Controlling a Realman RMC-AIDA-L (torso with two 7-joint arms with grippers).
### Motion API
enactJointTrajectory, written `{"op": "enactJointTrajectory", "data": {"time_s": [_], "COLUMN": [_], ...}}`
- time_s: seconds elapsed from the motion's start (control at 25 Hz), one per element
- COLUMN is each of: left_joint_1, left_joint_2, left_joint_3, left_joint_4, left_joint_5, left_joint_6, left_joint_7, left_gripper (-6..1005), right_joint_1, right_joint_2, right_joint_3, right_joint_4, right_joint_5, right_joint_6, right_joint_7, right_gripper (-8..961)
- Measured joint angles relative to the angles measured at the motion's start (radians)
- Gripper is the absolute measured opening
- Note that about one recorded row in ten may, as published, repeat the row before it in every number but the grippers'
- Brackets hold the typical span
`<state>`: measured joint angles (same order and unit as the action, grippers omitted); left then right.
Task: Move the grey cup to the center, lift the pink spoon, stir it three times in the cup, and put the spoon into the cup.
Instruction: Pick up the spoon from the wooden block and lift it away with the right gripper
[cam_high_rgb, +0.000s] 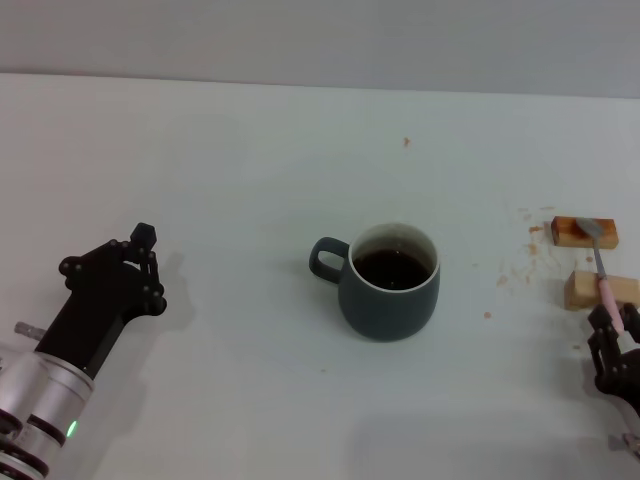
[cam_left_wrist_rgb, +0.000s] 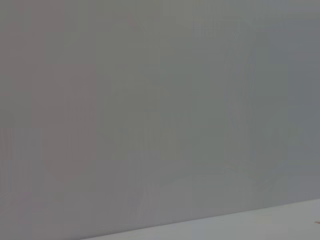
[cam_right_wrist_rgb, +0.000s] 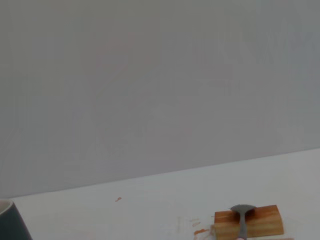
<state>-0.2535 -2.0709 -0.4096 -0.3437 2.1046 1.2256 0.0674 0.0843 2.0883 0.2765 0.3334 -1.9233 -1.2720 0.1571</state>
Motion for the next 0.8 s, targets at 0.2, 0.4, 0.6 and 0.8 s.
{"op": "enactJointTrajectory", "data": {"time_s": [0.2, 0.4, 0.6, 0.8], "left_joint_1": [0.001, 0.003, 0.004, 0.005], "left_joint_2": [0.0, 0.0, 0.0, 0.0], "left_joint_3": [0.0, 0.0, 0.0, 0.0], "left_joint_4": [0.003, 0.003, 0.002, 0.0], "left_joint_5": [0.0, 0.0, 0.0, 0.0], "left_joint_6": [0.001, 0.005, 0.006, 0.004], "left_joint_7": [-0.001, 0.0, 0.0, 0.0], "left_gripper": [-2, -2, -2, -2], "right_joint_1": [0.0, 0.0, -0.001, -0.045], "right_joint_2": [0.001, 0.001, 0.001, -0.005], "right_joint_3": [0.011, 0.014, 0.014, 0.018], "right_joint_4": [-0.005, -0.005, 0.002, 0.075], "right_joint_5": [0.001, 0.002, 0.035, 0.04], "right_joint_6": [0.004, 0.013, 0.025, -0.047], "right_joint_7": [-0.001, -0.002, -0.024, -0.15], "right_gripper": [229, 104, 102, 101]}}
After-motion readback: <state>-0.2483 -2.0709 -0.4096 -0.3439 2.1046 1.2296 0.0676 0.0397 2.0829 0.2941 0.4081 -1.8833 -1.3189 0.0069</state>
